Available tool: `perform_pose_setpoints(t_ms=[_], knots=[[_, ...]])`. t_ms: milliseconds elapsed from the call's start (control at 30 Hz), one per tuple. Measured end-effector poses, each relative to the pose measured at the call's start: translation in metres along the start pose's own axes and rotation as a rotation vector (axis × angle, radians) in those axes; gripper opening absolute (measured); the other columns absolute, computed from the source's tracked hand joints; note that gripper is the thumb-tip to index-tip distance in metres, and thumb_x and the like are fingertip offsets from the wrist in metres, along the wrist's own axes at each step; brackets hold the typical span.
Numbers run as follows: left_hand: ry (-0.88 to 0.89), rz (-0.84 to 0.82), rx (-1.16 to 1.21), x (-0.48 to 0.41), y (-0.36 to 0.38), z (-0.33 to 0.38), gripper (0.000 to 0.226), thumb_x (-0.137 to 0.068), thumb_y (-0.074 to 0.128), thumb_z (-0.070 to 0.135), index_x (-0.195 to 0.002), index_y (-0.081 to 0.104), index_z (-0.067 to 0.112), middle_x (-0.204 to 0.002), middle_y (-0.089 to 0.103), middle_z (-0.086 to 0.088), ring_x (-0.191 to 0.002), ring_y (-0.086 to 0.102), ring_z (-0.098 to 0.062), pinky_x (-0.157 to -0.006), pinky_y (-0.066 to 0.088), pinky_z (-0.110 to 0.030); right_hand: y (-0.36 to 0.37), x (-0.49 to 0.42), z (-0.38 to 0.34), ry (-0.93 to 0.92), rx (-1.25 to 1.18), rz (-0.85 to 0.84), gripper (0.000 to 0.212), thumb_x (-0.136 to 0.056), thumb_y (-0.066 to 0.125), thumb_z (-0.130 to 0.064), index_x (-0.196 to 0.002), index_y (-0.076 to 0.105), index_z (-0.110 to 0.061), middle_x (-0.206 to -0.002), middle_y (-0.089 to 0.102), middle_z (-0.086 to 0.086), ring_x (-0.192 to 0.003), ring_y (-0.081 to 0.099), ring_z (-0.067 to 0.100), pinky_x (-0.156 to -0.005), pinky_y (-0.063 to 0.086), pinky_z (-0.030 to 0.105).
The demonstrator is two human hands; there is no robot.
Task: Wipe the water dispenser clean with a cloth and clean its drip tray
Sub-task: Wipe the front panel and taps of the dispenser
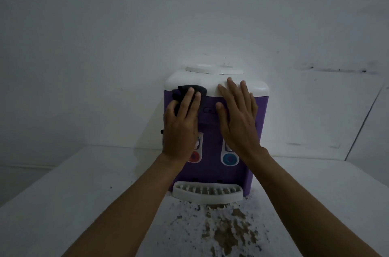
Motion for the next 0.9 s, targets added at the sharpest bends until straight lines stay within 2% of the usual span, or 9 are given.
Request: perform_pose_setpoints(t_ms=[100,167,400,533,600,767,900], knots=[[-0.074,-0.009,0.024,0.002,-0.004,-0.016,0.045,-0.097,0.047,0.009,-0.141,0.046,0.005,-0.148,0.045,-0.012,-0.117,0.042,-0.035,-0.093,0.051,-0.051,0.003,0.003,0.0,0.001,-0.004,-0.019,0.048,-0.1,0.04,-0.029,-0.145,0.034,-0.012,-0.155,0.024,0.01,-0.146,0.009,0.029,-0.119,0.007,0.044],[-0.116,-0.004,0.033,0.002,-0.005,-0.022,0.043,-0.099,0.042,0.012,-0.14,0.047,0.005,-0.147,0.045,-0.011,-0.115,0.041,-0.033,-0.092,0.052,-0.05,0.003,0.004,-0.002,-0.002,0.006,-0.031,0.05,-0.101,0.037,-0.031,-0.146,0.033,-0.011,-0.156,0.022,0.011,-0.146,0.008,0.029,-0.119,0.006,0.044],[-0.022,0.063,0.073,0.003,0.003,-0.008,0.042,-0.099,0.046,0.014,-0.14,0.045,0.008,-0.146,0.047,-0.011,-0.111,0.043,-0.032,-0.092,0.05,-0.048,0.0,0.003,-0.002,0.011,0.012,-0.06,0.05,-0.101,0.033,-0.033,-0.147,0.031,-0.012,-0.157,0.02,0.009,-0.147,0.006,0.028,-0.119,0.004,0.043],[0.119,0.082,0.047,-0.006,0.001,0.001,0.042,-0.096,0.048,0.009,-0.139,0.049,0.01,-0.145,0.049,-0.009,-0.107,0.044,-0.03,-0.093,0.049,-0.041,0.001,0.004,-0.003,0.022,-0.013,-0.041,0.05,-0.101,0.032,-0.032,-0.147,0.03,-0.013,-0.157,0.019,0.01,-0.147,0.005,0.027,-0.119,0.003,0.043],[0.094,0.072,0.079,-0.009,0.002,0.004,0.042,-0.096,0.049,0.007,-0.139,0.05,0.007,-0.146,0.047,-0.009,-0.108,0.046,-0.031,-0.095,0.049,-0.043,0.004,0.004,-0.004,0.031,-0.028,-0.034,0.05,-0.101,0.031,-0.032,-0.147,0.03,-0.013,-0.157,0.019,0.01,-0.147,0.004,0.027,-0.119,0.003,0.043],[-0.128,0.085,0.109,-0.022,0.003,-0.003,0.043,-0.099,0.039,0.012,-0.141,0.046,0.005,-0.146,0.047,-0.011,-0.108,0.05,-0.036,-0.092,0.052,-0.047,0.008,0.003,-0.006,0.05,-0.044,-0.02,0.049,-0.102,0.029,-0.033,-0.147,0.03,-0.014,-0.157,0.019,0.009,-0.147,0.003,0.027,-0.119,0.003,0.044],[-0.018,0.089,0.046,-0.007,0.005,-0.012,0.045,-0.095,0.052,0.005,-0.14,0.046,0.005,-0.146,0.047,-0.011,-0.105,0.045,-0.03,-0.088,0.053,-0.044,0.01,0.005,-0.006,0.055,-0.055,-0.011,0.05,-0.102,0.029,-0.033,-0.147,0.029,-0.012,-0.157,0.018,0.011,-0.147,0.003,0.028,-0.118,0.004,0.046]])
Point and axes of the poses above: each hand's wrist, its own x-axis away from the middle knuckle, its own y-axis out of the palm, z = x × y, the point moved 1 cm from there along -x, towards the middle knuckle
